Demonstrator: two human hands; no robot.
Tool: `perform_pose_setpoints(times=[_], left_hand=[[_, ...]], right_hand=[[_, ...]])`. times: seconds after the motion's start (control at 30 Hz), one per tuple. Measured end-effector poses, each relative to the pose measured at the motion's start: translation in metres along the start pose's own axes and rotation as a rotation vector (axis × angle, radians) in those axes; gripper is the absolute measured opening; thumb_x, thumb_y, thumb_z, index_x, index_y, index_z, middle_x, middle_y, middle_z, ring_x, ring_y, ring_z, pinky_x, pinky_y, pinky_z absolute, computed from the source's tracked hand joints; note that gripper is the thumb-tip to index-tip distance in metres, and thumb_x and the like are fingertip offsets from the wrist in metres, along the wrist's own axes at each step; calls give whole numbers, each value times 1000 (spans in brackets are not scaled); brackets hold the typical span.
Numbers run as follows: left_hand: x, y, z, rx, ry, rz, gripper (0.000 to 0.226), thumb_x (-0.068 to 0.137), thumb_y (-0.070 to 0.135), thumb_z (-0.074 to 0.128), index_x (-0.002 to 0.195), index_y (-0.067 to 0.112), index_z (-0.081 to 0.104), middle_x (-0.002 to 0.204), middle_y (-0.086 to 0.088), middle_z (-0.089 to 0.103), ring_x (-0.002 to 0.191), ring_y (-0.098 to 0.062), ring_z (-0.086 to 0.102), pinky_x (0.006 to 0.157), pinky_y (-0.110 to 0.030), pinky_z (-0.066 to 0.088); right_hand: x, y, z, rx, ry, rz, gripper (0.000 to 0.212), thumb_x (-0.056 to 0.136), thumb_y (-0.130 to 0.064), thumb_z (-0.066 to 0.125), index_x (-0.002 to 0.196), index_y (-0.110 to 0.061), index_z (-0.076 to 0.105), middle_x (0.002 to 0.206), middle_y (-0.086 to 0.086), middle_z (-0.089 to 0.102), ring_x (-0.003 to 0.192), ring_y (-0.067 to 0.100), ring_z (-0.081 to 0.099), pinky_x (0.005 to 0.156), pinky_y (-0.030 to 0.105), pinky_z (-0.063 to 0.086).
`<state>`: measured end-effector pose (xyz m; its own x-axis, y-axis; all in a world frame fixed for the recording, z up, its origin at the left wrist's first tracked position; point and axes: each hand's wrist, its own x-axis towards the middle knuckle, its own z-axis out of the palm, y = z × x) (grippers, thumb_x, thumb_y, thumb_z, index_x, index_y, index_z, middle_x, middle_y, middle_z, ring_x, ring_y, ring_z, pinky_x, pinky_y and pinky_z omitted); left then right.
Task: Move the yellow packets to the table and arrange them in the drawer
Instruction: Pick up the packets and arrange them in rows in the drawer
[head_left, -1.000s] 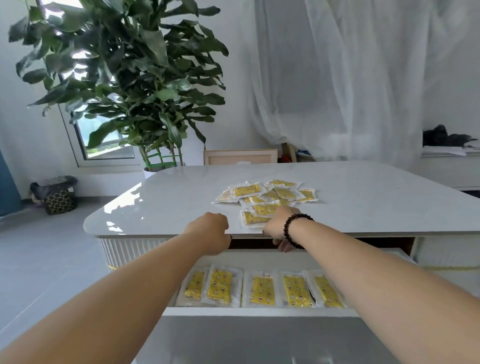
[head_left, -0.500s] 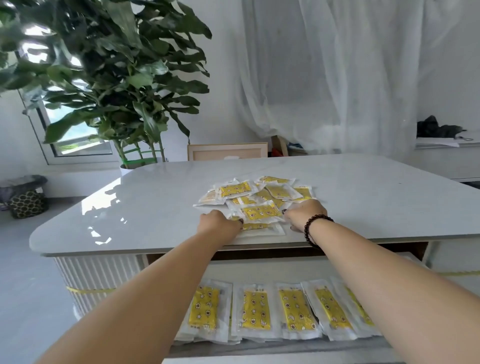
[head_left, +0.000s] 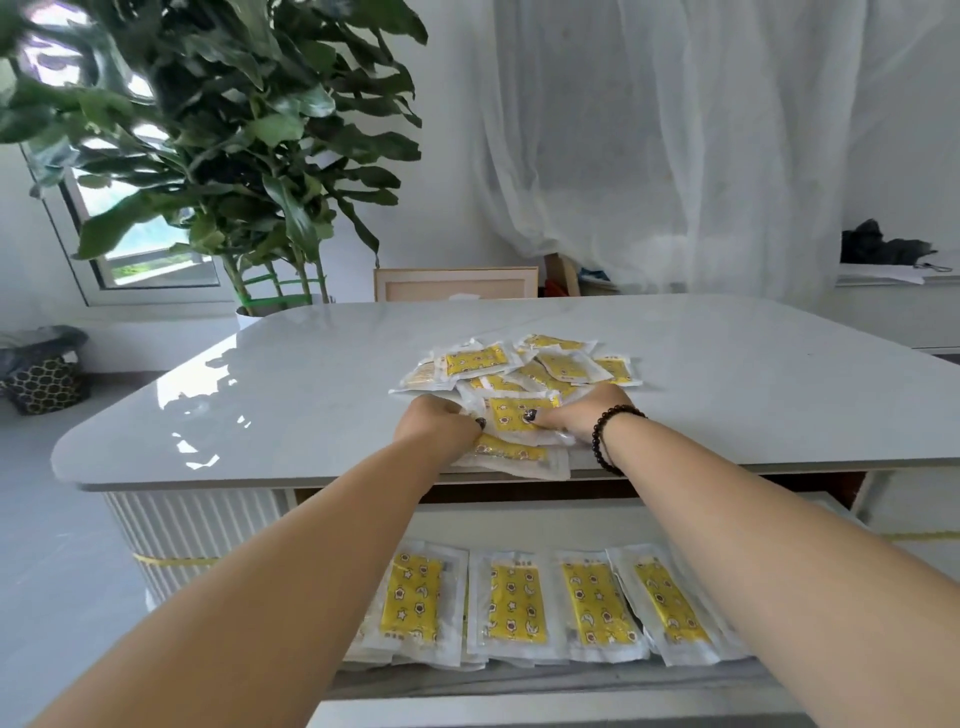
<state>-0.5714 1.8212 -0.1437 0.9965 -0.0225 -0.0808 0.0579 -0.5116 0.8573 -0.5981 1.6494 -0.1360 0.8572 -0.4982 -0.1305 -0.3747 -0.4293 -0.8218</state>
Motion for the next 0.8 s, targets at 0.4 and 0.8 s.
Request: perform_pose_setpoints(times=[0.4, 0.8], left_hand=[[-59, 30, -32, -372, -53, -25, 41, 76, 4, 72, 114, 10, 60, 105, -12, 65, 99, -31, 66, 89, -46, 56], [-156, 32, -47, -442, -137, 89, 21, 72, 3, 81, 89, 12, 72, 94, -13, 75, 87, -30, 72, 85, -43, 58]], right_hand=[[-53, -9, -40, 294, -101, -27, 34, 63, -19, 86, 78, -10, 57, 67, 4, 58, 54, 15, 55, 52, 24, 48], [-139, -10, -72, 172, -196, -151, 59, 58, -35, 89, 95, -10, 50, 90, 6, 62, 78, 18, 63, 64, 32, 57]])
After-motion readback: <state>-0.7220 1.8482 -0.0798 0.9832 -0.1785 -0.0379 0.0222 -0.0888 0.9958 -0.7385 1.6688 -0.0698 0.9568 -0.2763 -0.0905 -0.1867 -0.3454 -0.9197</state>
